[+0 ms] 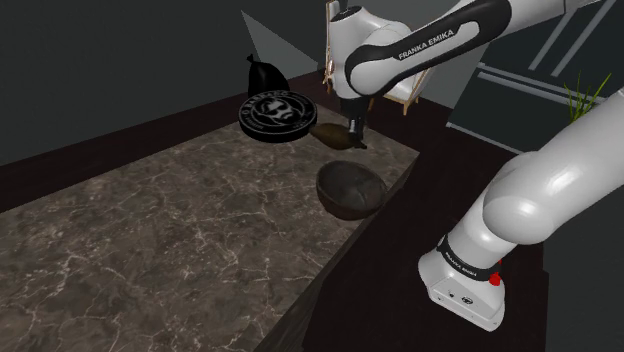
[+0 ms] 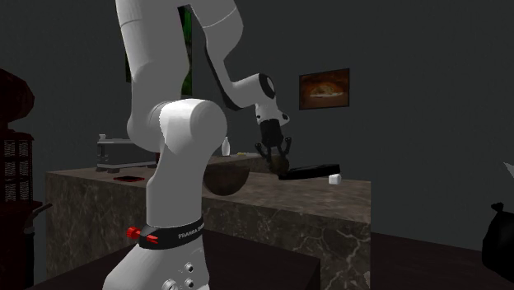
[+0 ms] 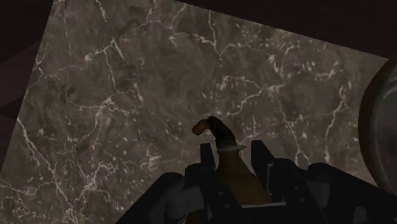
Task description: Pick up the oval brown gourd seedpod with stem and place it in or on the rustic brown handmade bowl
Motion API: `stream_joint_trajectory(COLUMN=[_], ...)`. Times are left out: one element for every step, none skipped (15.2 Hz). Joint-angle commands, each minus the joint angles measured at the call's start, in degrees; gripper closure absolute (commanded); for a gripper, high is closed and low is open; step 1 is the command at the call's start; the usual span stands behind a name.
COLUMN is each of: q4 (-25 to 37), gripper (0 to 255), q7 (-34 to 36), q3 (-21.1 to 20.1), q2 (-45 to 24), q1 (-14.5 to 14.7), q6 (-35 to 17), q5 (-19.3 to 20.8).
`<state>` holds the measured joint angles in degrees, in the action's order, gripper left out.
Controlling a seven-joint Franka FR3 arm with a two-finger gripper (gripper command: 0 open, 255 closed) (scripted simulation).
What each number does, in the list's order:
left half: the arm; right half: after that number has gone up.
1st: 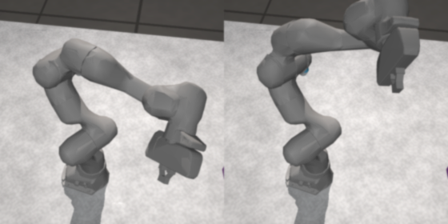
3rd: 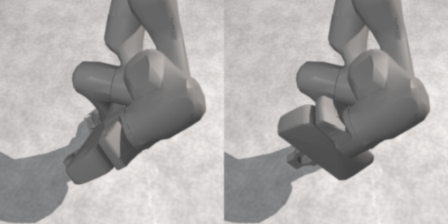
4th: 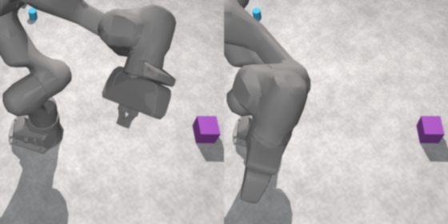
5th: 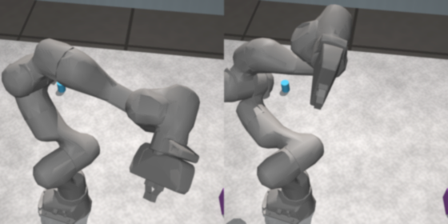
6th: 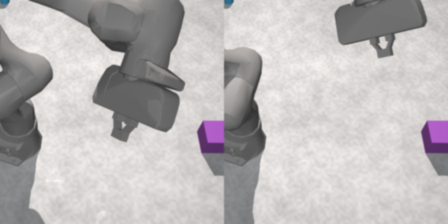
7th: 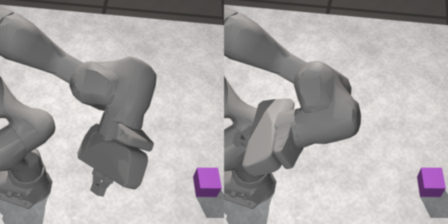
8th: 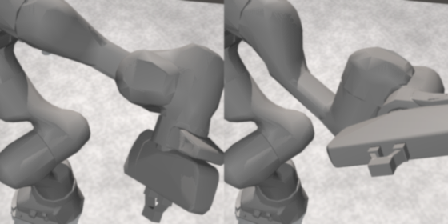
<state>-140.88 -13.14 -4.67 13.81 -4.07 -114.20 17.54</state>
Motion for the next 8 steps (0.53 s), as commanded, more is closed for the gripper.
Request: stream_joint_trajectory(q4=[0.7,1.2,1.6,2.0,2.5,3.0,3.5,4.0], gripper=[255,255,255,255,255,255,255,255], q7=[-0.5,-0.7,-1.0,-1.2,-1.5,-1.7,-2.0,-2.2], q3=[0.0,0.0,0.0,0.0,0.0,0.0,0.0,0.0], q2=[0.9,1.3,1.7,2.1,2.4,2.7,3.1,3.4], q1=[0.1,0.1,0.2,0.2,0.2,0.3,0.3,0.3], q6=[1.6,2.4,3.1,3.9,4.7,5.5,6.3,7.0], q5=[-0.3,-0.5,-0.6,-0.7,-0.8,-1.0,-1.1,-1.2])
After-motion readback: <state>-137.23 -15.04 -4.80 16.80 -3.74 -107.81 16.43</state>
